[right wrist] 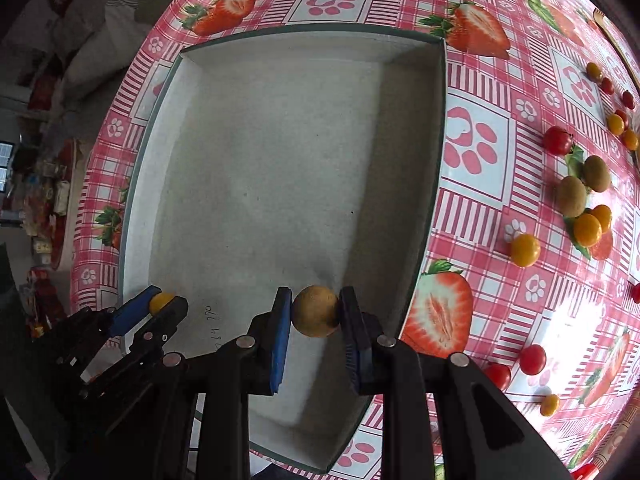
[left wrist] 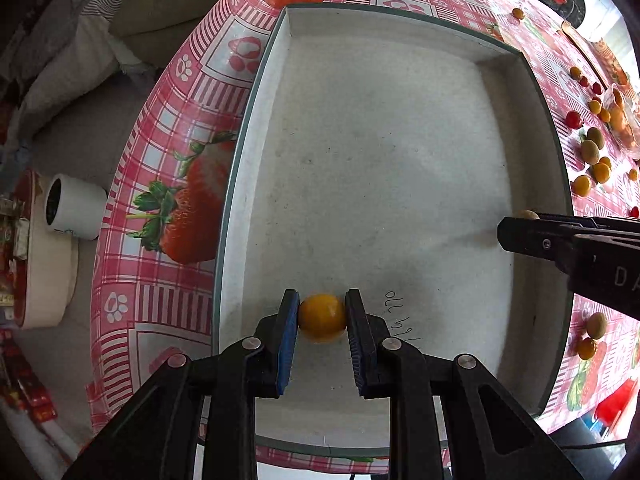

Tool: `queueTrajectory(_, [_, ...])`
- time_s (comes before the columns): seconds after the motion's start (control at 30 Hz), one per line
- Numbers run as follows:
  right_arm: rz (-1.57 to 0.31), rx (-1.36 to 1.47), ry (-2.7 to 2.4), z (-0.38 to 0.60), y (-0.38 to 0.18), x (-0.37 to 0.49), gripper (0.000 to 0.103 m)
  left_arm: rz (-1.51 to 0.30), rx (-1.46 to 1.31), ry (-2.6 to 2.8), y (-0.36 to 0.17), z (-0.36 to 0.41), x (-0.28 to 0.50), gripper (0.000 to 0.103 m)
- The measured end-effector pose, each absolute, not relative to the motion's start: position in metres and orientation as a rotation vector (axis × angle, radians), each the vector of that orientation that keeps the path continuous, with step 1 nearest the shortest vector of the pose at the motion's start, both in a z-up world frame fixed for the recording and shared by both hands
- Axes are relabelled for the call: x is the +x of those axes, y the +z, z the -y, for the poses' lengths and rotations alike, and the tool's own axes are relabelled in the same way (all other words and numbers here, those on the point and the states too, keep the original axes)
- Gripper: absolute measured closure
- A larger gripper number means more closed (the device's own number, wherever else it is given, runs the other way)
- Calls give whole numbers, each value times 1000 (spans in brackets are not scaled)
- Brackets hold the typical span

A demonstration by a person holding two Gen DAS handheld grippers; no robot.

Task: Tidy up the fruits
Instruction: 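Carry both fruits over the white tray and open both tools to drop them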

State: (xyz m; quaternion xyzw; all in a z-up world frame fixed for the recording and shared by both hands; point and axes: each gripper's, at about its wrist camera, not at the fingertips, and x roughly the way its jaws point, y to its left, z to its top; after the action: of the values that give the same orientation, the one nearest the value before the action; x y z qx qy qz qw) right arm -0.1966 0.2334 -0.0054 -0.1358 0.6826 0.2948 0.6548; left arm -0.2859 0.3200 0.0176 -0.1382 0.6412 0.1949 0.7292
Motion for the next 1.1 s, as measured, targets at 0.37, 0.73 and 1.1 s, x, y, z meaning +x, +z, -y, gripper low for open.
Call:
queueTrajectory(0.37, [-1561,-334,678,-247,-18,-189,62,-1362,-224,454,18,-312,-287,27])
queueTrajectory(0.73, [-1494,-167,704,-235,30,-173,24,-1371,-155,407,37,-306,-273,27])
queueTrajectory(1.1, [-1459,-46,478,-119,56,-144,23,-1265,-42,247,89,-258,-215,27])
